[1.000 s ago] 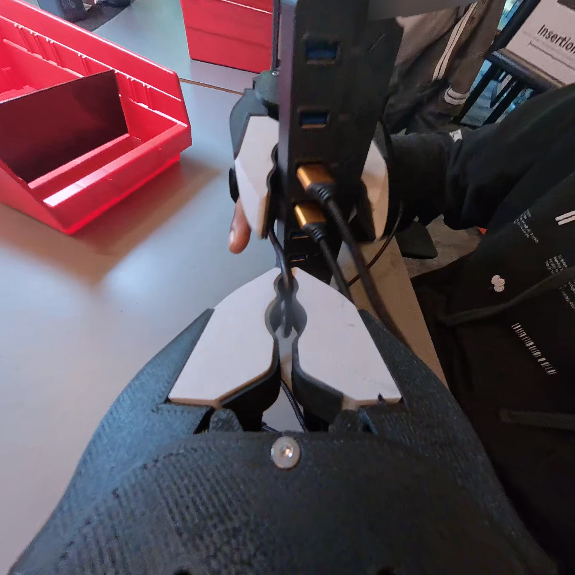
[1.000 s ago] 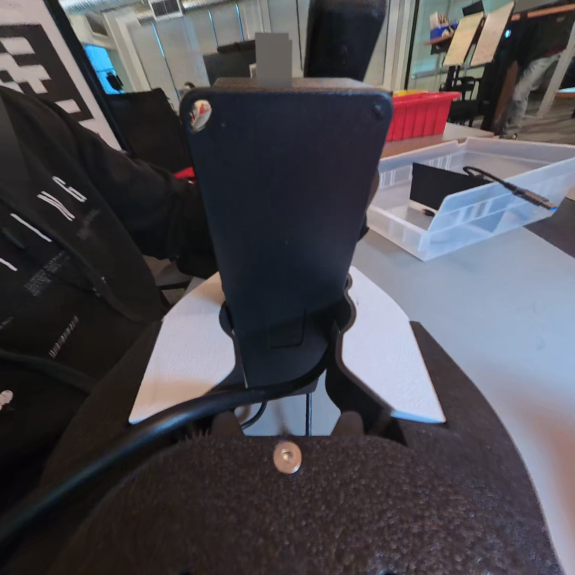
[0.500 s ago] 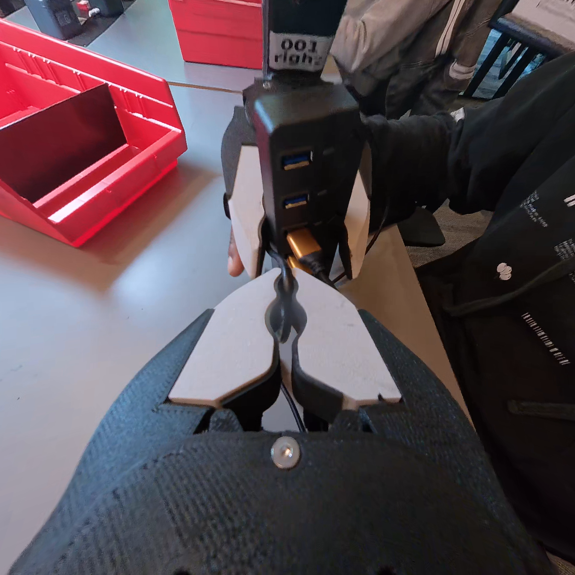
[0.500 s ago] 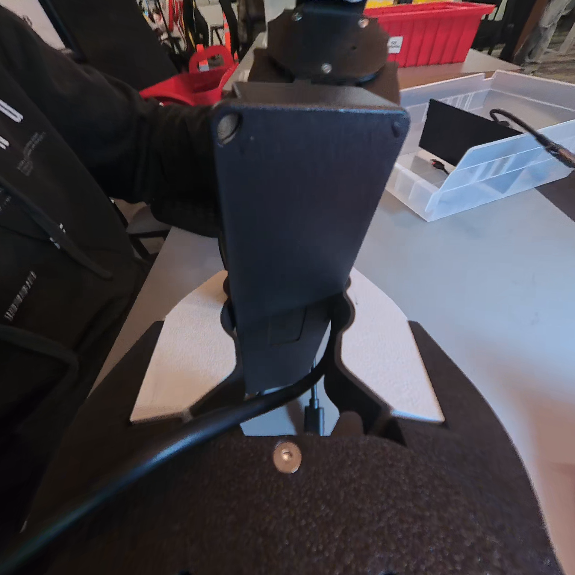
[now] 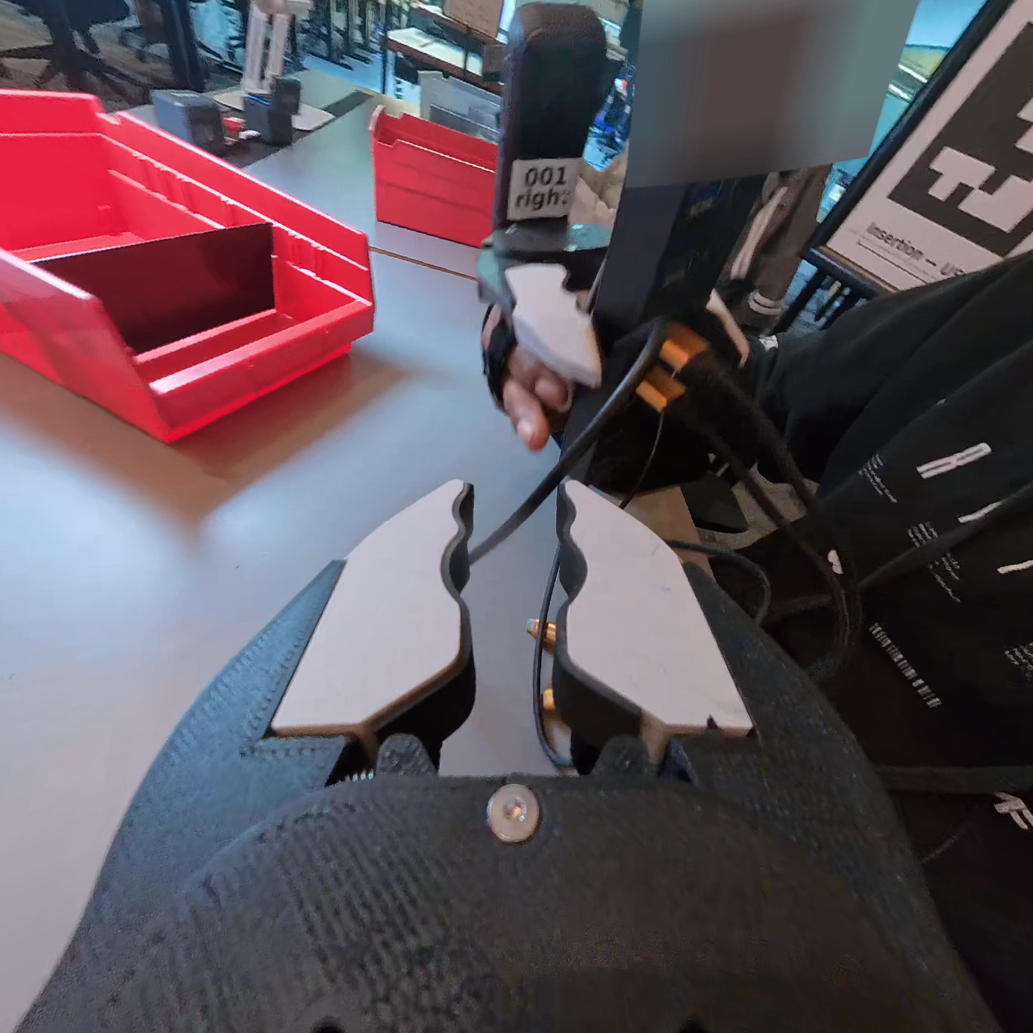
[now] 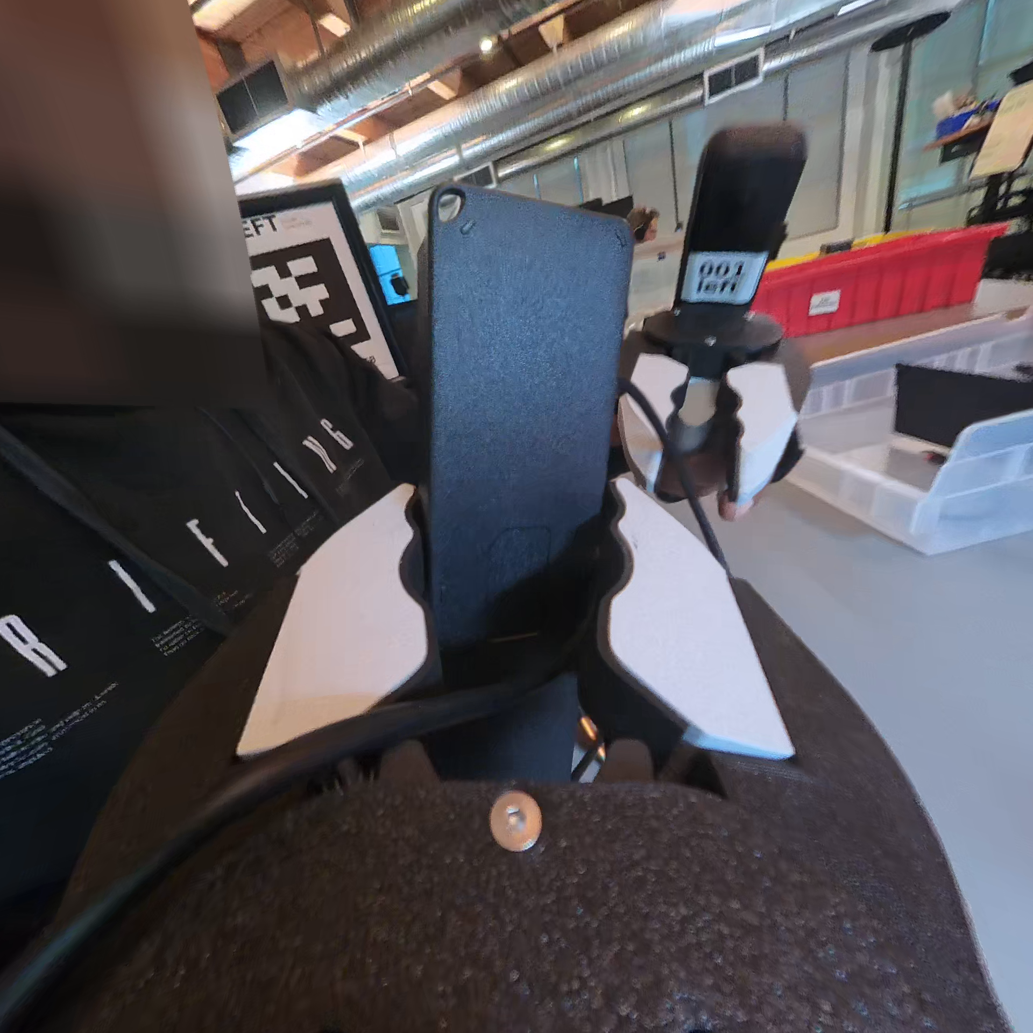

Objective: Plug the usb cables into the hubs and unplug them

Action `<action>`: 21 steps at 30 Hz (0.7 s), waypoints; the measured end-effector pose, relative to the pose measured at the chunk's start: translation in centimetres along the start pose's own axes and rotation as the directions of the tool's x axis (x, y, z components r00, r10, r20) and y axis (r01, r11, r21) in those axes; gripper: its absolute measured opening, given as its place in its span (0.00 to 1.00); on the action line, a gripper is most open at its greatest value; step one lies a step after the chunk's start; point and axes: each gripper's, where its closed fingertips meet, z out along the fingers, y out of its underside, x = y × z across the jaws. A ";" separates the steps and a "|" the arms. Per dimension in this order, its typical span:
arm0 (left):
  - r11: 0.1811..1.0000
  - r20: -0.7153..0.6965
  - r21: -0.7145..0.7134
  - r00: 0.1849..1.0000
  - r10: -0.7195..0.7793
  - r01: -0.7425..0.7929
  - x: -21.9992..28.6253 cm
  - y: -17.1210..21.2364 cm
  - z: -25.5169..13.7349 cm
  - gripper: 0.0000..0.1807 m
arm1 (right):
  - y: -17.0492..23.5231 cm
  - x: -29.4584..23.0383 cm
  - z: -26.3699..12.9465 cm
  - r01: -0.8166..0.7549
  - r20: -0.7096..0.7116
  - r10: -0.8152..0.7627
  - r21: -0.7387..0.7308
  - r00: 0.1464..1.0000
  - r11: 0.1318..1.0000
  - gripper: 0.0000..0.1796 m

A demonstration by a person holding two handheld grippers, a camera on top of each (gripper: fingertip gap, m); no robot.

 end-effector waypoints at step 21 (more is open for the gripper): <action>0.988 0.176 0.077 0.973 -0.148 0.136 -2.6 4.6 -3.1 0.14 | -20.7 19.4 -20.5 0.175 -0.768 -0.438 -0.405 0.468 0.898 0.32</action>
